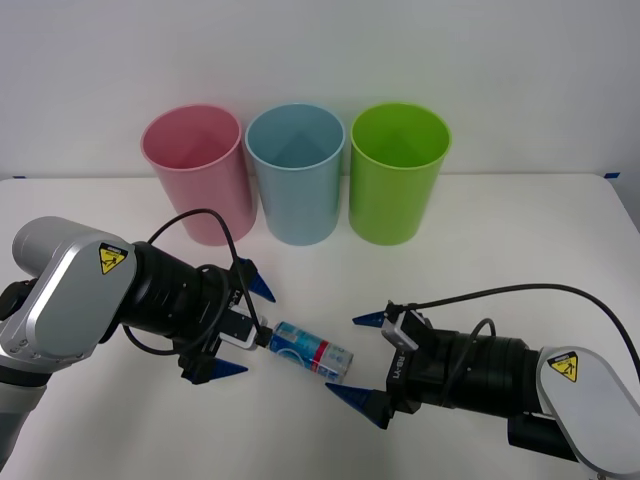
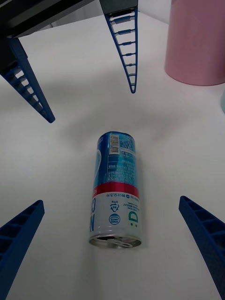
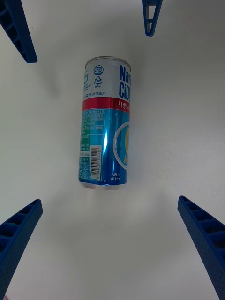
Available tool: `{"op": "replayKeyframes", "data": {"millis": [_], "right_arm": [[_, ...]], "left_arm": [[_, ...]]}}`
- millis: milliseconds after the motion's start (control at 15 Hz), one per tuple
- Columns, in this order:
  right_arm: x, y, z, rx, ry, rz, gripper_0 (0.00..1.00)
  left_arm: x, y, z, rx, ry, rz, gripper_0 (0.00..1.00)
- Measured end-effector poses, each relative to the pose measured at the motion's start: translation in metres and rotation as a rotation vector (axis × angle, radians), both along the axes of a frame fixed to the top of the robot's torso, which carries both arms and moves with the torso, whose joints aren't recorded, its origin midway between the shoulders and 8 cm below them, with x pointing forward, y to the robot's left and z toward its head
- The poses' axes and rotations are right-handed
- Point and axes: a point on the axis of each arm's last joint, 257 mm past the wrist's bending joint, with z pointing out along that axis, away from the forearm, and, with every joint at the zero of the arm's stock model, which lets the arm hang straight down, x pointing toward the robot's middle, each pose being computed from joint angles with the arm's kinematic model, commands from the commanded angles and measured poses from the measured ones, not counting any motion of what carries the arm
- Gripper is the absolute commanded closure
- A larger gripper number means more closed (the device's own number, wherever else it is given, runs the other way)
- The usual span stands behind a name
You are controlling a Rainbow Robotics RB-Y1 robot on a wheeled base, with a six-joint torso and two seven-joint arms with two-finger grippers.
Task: Put cans in the blue bin and PET bottles in the pink bin and trash in the green bin.
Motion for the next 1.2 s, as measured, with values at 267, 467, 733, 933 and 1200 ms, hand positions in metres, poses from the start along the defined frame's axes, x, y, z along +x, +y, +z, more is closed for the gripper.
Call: {"op": "replayKeyframes", "data": {"millis": [267,467,733,933,1200], "right_arm": [[0.0000,0.0000,0.0000,0.000,0.000,0.000,0.00],[0.0000,0.0000,0.0000,0.000,0.000,0.000,0.00],[0.0000,0.0000,0.0000,0.000,0.000,0.000,0.00],[0.0000,0.0000,0.0000,0.000,0.000,0.000,0.00],[0.0000,0.0000,0.0000,0.000,0.000,0.000,0.00]], "left_arm": [[0.0000,0.0000,0.0000,0.000,0.000,0.000,0.00],[0.0000,0.0000,0.0000,0.000,0.000,0.000,0.00],[0.0000,0.0000,0.0000,0.000,0.000,0.000,0.00],[0.0000,0.0000,0.0000,0.000,0.000,0.000,0.00],[0.0000,0.0000,0.0000,0.000,0.000,0.000,0.00]]}}
